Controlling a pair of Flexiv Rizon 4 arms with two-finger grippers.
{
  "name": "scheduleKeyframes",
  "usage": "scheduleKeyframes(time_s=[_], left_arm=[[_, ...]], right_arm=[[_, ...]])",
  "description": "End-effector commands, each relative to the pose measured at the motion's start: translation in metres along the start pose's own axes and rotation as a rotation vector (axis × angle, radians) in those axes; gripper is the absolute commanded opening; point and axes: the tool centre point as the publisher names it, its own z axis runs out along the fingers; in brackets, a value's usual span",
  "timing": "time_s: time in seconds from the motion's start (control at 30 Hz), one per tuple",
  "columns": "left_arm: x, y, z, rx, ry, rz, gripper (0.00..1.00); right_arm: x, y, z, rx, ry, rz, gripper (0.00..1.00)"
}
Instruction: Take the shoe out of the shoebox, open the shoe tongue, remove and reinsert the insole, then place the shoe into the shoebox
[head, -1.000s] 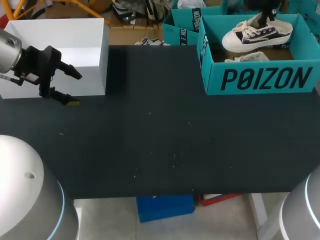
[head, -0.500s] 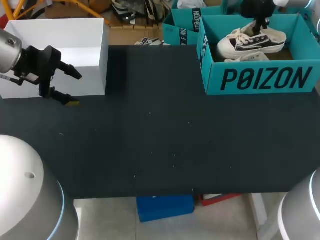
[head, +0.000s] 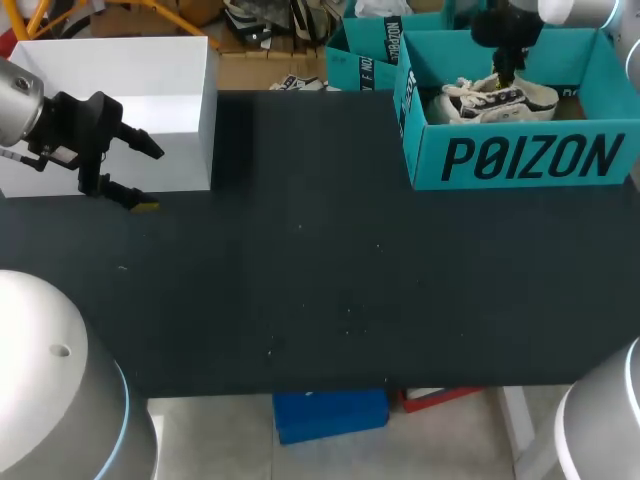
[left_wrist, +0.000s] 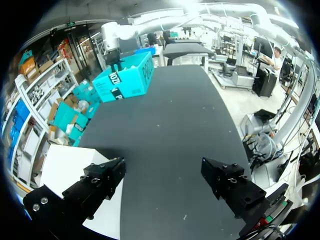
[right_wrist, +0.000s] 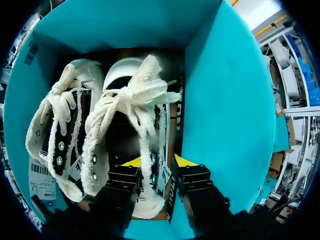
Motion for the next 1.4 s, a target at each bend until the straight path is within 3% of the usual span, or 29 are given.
scheduleKeyframes(time_s=[0.03, 0.3, 0.67, 0.7, 0.73, 0.77, 0.93, 1.17, 1.27, 1.4], left_arm=[[0.001, 0.001, 0.001, 0.0, -0.003, 0.002, 1.0], [0.001, 0.001, 0.001, 0.0, -0.003, 0.002, 1.0], [0.001, 0.001, 0.001, 0.0, -0.003, 0.002, 1.0], [0.001, 0.001, 0.001, 0.0, -0.003, 0.002, 1.0], [0.001, 0.001, 0.001, 0.0, -0.003, 0.002, 1.0], [0.001, 0.001, 0.001, 0.0, -0.003, 0.002, 1.0], [0.001, 0.001, 0.001, 0.0, -0.003, 0.002, 1.0], [0.001, 0.001, 0.001, 0.0, -0.003, 0.002, 1.0], [0.001, 0.001, 0.001, 0.0, -0.003, 0.002, 1.0], [0.001, 0.001, 0.001, 0.0, -0.003, 0.002, 1.0]], right_arm=[[-0.004, 0.0, 0.001, 0.001, 0.011, 0.007, 1.0], [-0.005, -0.009, -0.017, 0.016, 0.002, 0.021, 1.0], [-0.001, -0.017, -0.059, 0.035, 0.011, 0.029, 1.0], [0.0, -0.017, -0.063, 0.038, 0.01, 0.029, 0.85], [0.001, -0.017, -0.067, 0.039, 0.004, 0.033, 0.54], [0.001, -0.018, -0.071, 0.041, 0.0, 0.035, 0.46], [0.006, -0.016, -0.095, 0.067, -0.021, 0.042, 0.4], [0.02, -0.001, -0.135, 0.071, -0.07, 0.061, 0.42], [0.029, 0.013, -0.15, -0.011, -0.117, 0.084, 0.44], [0.043, 0.039, -0.167, -0.064, -0.16, 0.089, 0.45]])
